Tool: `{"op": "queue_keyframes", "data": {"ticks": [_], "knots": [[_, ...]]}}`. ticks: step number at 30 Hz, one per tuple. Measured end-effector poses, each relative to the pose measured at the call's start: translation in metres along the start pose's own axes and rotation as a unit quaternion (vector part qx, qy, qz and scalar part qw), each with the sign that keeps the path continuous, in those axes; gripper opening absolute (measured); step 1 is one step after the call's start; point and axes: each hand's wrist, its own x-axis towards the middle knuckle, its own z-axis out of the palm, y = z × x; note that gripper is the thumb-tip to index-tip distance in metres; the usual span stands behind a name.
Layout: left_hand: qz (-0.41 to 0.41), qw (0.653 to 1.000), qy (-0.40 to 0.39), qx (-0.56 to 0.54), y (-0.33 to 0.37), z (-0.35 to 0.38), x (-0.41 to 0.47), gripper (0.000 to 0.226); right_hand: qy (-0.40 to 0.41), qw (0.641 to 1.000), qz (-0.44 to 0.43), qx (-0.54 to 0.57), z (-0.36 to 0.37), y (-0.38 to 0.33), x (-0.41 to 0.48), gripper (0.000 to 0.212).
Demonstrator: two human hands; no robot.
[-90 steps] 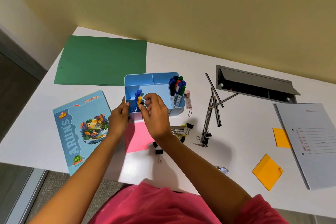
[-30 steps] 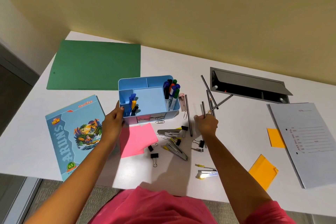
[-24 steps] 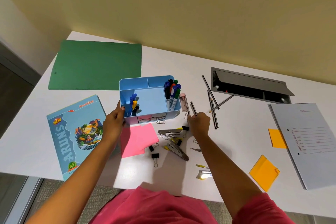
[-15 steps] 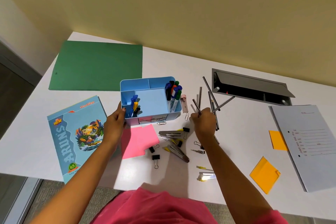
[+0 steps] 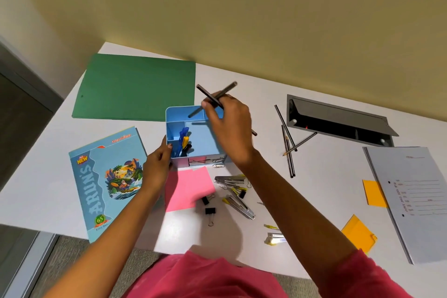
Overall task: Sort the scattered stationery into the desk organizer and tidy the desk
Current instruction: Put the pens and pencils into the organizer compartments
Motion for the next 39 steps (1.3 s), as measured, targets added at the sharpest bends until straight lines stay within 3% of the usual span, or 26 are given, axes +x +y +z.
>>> {"op": "queue_keyframes", "data": {"ticks": [7, 12, 16, 20, 26, 29, 32, 39], "knots": [[0.011, 1.0, 0.014, -0.007, 0.002, 0.003, -0.002, 0.038, -0.158, 0.984, -0.026, -0.082, 0.044, 0.007, 0.022, 0.03], [0.018, 1.0, 0.01, -0.004, 0.003, 0.004, -0.002, 0.043, -0.205, 0.975, -0.003, -0.089, 0.054, 0.006, 0.026, 0.022], [0.026, 1.0, 0.009, 0.006, 0.004, 0.003, -0.003, 0.044, -0.194, 0.979, 0.021, -0.052, 0.057, 0.005, 0.027, 0.016], [0.026, 0.999, 0.013, 0.025, 0.005, 0.004, -0.002, 0.045, -0.16, 0.986, 0.032, -0.029, 0.056, 0.006, 0.025, 0.022], [0.021, 0.999, 0.009, 0.031, 0.002, 0.004, -0.001, 0.043, 0.042, 0.989, 0.037, 0.135, 0.034, -0.021, 0.024, 0.032], [0.017, 1.0, 0.006, 0.02, 0.001, 0.004, 0.001, 0.04, 0.085, 0.978, 0.006, 0.192, 0.02, -0.037, 0.025, 0.035], [0.016, 1.0, 0.004, 0.017, 0.001, 0.004, 0.001, 0.037, 0.033, 0.976, -0.016, 0.217, 0.021, -0.041, 0.031, 0.034], [0.021, 1.0, 0.008, 0.007, 0.001, 0.003, 0.001, 0.042, -0.111, 0.993, -0.039, 0.015, 0.06, -0.011, 0.029, 0.043]]}}
